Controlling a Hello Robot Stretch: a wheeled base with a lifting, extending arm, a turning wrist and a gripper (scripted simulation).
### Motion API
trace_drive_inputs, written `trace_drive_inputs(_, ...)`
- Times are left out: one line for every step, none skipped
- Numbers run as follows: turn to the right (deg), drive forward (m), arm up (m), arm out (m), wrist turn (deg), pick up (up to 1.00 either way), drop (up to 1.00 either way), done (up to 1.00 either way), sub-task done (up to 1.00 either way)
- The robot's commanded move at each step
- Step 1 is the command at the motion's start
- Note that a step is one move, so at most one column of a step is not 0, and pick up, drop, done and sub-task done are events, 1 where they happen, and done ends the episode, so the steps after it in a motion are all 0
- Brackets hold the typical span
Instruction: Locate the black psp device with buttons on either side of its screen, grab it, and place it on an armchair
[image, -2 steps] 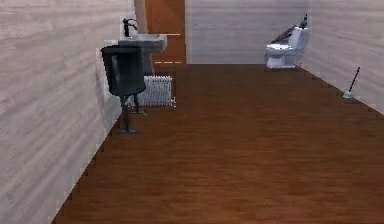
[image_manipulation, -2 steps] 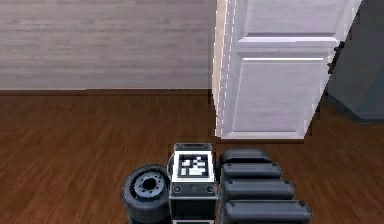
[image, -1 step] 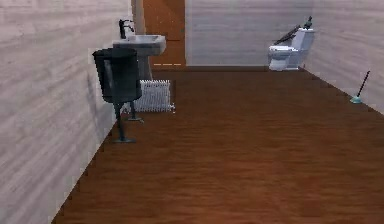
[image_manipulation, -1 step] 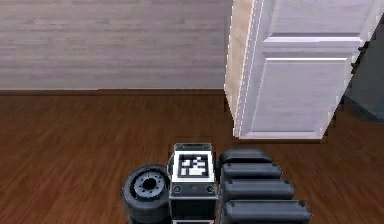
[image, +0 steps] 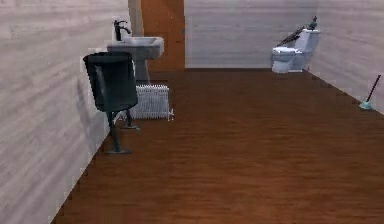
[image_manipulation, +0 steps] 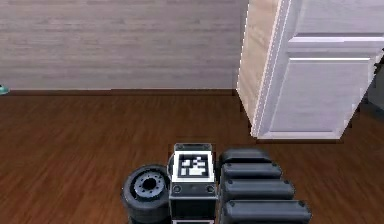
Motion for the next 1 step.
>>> trace_drive_inputs(9.0, 0.00, 0.00, 0.00, 0.0, 0.00, 0.00, 0.00, 0.00)
